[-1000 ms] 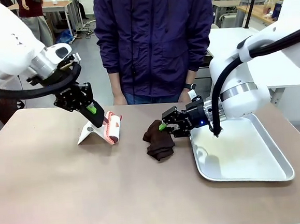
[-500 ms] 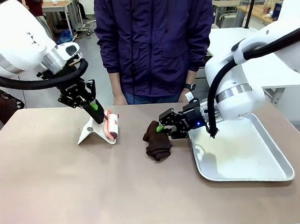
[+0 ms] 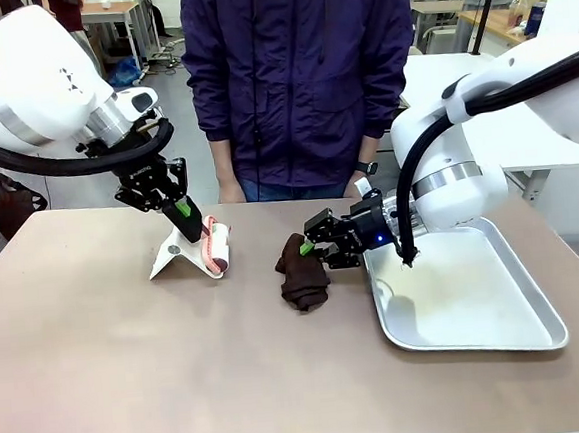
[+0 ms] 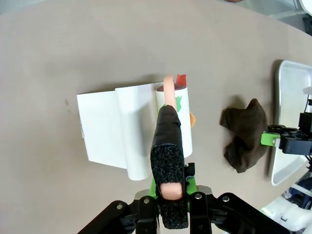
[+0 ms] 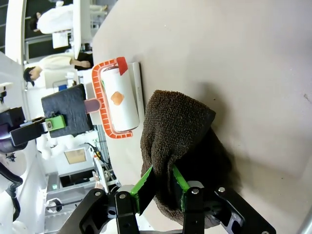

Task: Clean the surface of the table.
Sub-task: Return the Lint Roller and towel to their original positions.

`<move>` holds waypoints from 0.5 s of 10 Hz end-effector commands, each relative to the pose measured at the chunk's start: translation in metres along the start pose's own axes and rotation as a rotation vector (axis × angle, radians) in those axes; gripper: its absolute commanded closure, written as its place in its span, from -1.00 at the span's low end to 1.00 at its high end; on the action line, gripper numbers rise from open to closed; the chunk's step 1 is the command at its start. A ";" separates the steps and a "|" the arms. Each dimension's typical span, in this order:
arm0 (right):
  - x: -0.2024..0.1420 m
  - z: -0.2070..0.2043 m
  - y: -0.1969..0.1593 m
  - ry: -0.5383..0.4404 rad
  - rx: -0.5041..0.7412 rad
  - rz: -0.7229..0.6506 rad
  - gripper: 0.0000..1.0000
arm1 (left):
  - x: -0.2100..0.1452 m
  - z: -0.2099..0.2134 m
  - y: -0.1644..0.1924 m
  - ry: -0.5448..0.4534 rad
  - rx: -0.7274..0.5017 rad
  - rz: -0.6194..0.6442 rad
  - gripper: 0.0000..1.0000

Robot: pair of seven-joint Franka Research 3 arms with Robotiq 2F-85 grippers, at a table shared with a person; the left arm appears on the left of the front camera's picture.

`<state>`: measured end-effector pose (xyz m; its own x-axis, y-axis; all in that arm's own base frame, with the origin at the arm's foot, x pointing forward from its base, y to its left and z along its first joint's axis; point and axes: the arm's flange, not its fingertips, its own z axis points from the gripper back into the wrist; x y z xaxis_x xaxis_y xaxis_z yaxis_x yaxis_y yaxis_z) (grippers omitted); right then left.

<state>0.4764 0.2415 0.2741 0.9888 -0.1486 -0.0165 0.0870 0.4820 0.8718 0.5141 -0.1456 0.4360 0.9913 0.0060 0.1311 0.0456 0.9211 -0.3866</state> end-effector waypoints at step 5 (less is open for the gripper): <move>0.009 -0.008 0.002 0.028 -0.022 -0.045 -1.00 | 0.004 0.002 -0.002 -0.015 0.045 0.027 -1.00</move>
<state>0.4782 0.2430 0.2703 0.9871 -0.1511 -0.0529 0.1210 0.4882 0.8643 0.5166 -0.1452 0.4347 0.9914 0.0100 0.1302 0.0406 0.9240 -0.3802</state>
